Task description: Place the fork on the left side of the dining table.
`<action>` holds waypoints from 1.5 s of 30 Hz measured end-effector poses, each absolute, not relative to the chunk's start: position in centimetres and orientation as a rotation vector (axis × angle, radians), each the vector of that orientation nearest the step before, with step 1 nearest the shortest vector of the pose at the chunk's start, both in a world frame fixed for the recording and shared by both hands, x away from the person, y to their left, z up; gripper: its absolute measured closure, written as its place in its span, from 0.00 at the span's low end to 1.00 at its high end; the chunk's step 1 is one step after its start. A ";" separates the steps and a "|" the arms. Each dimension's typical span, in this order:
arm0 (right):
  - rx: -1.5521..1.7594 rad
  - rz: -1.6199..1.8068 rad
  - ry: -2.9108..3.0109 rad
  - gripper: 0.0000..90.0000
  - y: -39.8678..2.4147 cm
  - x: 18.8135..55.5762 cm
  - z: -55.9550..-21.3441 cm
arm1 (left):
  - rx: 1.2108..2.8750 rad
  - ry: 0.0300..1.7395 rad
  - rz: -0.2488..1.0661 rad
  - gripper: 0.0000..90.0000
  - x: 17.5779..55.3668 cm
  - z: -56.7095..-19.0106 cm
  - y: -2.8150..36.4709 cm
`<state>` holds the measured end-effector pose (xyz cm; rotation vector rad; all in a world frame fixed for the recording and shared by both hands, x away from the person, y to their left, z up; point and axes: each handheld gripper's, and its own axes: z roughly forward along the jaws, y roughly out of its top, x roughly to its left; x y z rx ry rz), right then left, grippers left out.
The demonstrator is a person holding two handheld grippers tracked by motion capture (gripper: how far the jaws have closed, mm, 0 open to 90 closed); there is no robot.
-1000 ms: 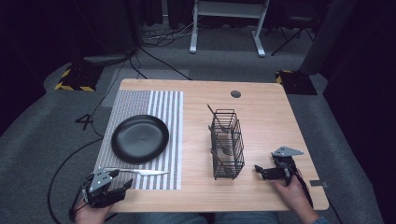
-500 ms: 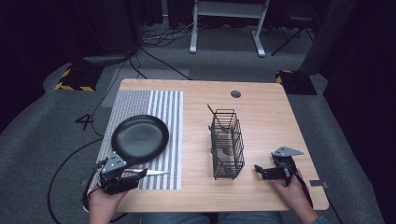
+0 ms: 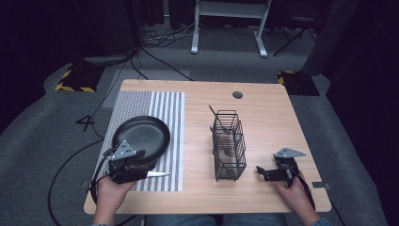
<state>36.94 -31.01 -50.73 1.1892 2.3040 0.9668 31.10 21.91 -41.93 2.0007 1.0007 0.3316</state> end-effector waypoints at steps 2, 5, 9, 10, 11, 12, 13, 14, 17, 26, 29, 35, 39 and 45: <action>1.190 0.969 2.304 0.05 -31.0 36.9 -50.7 | 1.998 0.987 0.326 0.43 31.6 -41.4 21.5; 1.190 0.968 2.303 0.05 -31.0 36.9 -50.7 | 1.988 0.947 0.327 0.43 32.8 -40.3 20.6; 1.192 0.968 2.302 0.05 -31.0 36.9 -50.7 | 1.978 0.908 0.318 0.43 33.9 -39.4 19.8; 1.192 0.968 2.302 0.05 -31.0 36.9 -50.7 | 1.978 0.908 0.318 0.43 33.9 -39.4 19.8; 1.192 0.968 2.301 0.05 -31.0 36.9 -50.7 | 1.971 0.902 0.304 0.43 34.4 -39.2 19.5; 1.192 0.968 2.301 0.05 -31.0 36.9 -50.7 | 1.971 0.902 0.304 0.43 34.4 -39.2 19.5; 1.193 0.968 2.299 0.05 -31.0 36.9 -50.7 | 1.961 0.896 0.301 0.43 35.0 -38.9 19.1; 1.193 0.968 2.299 0.05 -31.0 36.9 -50.7 | 1.961 0.896 0.301 0.43 35.0 -38.9 19.1; 1.193 0.967 2.298 0.06 -31.0 36.9 -50.7 | 1.938 0.872 0.286 0.43 35.8 -38.5 18.5; 1.194 0.969 2.297 0.06 -31.0 36.9 -50.7 | 1.933 0.830 0.290 0.44 37.6 -37.5 16.6; 1.194 0.969 2.296 0.06 -31.0 36.9 -50.7 | 1.918 0.827 0.280 0.44 38.5 -37.4 15.9; 1.194 0.968 2.296 0.06 -31.0 36.9 -50.7 | 1.907 0.806 0.277 0.44 39.8 -36.7 14.4; 1.194 0.969 2.296 0.06 -31.0 36.9 -50.7 | 1.920 0.799 0.273 0.44 40.8 -36.4 13.3; 1.194 0.968 2.296 0.06 -31.0 36.9 -50.7 | 1.891 0.785 0.241 0.44 42.4 -36.1 11.8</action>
